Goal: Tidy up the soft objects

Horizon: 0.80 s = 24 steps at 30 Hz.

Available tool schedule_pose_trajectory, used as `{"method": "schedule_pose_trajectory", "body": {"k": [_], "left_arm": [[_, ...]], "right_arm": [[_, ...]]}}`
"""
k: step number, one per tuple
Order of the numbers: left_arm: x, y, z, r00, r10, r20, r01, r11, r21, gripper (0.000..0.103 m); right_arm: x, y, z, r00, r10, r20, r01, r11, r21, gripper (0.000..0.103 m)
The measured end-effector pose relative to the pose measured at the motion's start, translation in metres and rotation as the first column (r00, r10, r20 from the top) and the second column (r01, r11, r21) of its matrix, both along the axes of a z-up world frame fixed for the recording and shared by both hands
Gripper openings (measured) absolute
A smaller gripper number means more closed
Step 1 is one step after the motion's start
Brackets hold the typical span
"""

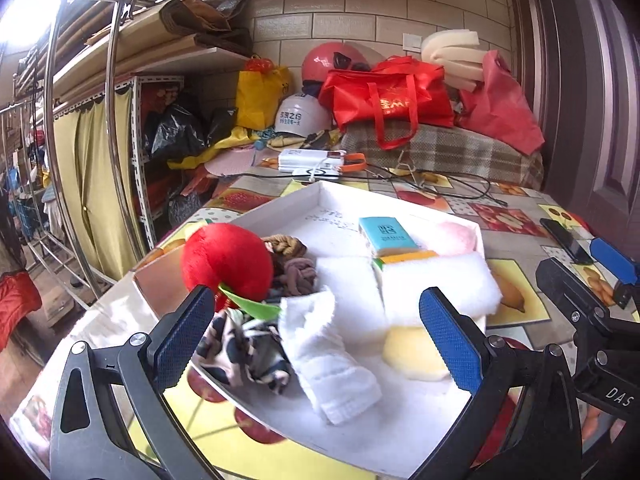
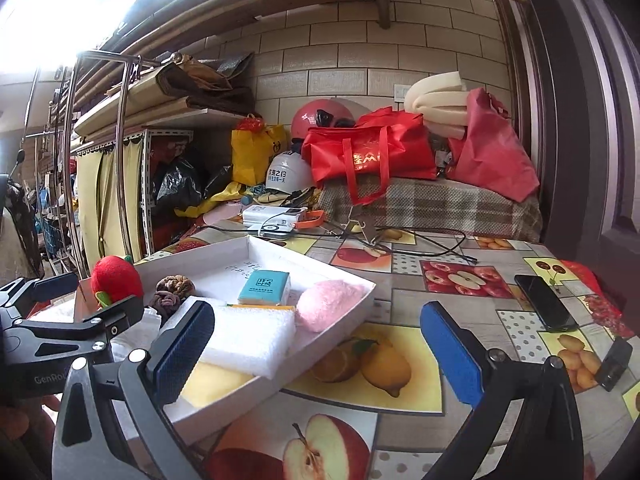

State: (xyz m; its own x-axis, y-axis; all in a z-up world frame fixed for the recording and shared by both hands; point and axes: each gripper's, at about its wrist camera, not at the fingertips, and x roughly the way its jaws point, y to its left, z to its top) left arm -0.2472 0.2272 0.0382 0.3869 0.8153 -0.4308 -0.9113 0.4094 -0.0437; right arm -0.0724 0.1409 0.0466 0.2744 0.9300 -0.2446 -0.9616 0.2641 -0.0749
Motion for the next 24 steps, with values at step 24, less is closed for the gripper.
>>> {"method": "schedule_pose_trajectory", "body": {"k": [24], "left_arm": [[0.103, -0.123, 0.002, 0.982, -0.146, -0.119, 0.146, 0.989, -0.014, 0.103]], "right_arm": [[0.143, -0.205, 0.003, 0.872, -0.445, -0.206, 0.454, 0.891, -0.002, 0.103]]}}
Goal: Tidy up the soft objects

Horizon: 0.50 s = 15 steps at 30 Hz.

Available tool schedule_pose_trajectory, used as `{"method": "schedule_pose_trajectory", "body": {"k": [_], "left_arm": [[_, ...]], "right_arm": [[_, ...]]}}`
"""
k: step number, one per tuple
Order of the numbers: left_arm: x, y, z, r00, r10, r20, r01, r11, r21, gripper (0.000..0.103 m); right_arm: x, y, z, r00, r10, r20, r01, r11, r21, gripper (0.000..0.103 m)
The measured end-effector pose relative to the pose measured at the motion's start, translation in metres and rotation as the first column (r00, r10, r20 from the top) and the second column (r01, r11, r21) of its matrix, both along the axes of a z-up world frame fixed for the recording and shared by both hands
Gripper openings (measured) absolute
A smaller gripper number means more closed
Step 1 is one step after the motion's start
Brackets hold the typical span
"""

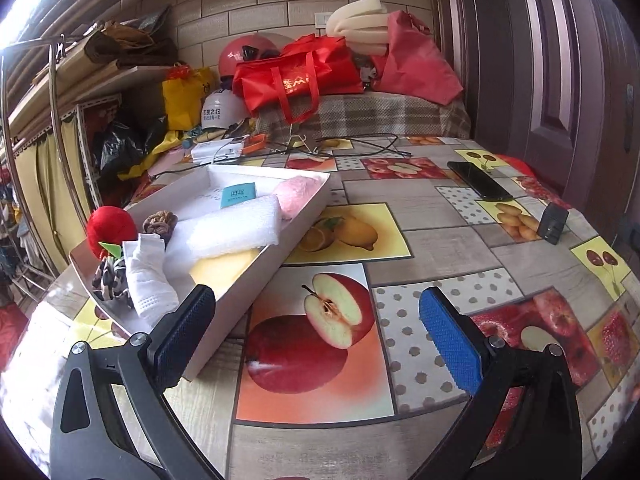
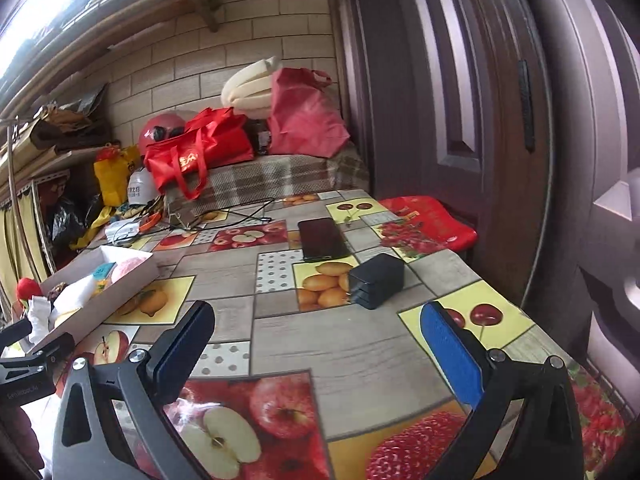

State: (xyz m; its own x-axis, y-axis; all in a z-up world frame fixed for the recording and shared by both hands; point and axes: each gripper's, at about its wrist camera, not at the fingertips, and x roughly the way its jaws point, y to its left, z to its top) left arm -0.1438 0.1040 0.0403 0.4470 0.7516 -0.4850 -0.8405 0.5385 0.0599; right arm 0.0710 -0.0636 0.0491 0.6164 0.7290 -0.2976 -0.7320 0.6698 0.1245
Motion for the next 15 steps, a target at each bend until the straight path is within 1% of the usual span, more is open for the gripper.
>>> {"method": "schedule_pose_trajectory", "body": {"k": [3, 7, 9, 12, 15], "left_arm": [[-0.002, 0.001, -0.001, 1.0, 0.022, -0.003, -0.022, 1.0, -0.006, 0.103], [0.001, 0.001, -0.003, 1.0, 0.015, -0.004, -0.015, 0.999, -0.034, 0.103], [0.007, -0.004, -0.003, 1.0, -0.007, -0.015, 0.007, 0.999, -0.032, 0.103], [0.02, -0.016, -0.002, 0.998, -0.048, -0.037, 0.048, 0.999, -0.005, 0.103], [0.037, -0.028, -0.002, 0.99, -0.126, -0.06, 0.126, 0.992, -0.003, 0.103]], "right_arm": [[0.01, -0.011, -0.002, 1.0, -0.017, -0.017, 0.018, 1.0, 0.01, 0.103], [0.021, -0.025, -0.002, 0.998, 0.006, -0.06, -0.002, 0.997, 0.074, 0.103], [0.025, -0.03, -0.003, 0.997, -0.001, -0.075, 0.006, 0.997, 0.072, 0.103], [0.03, -0.036, -0.004, 0.995, -0.005, -0.099, 0.012, 0.997, 0.079, 0.103], [0.036, -0.041, -0.005, 0.991, -0.027, -0.129, 0.036, 0.997, 0.074, 0.103]]}}
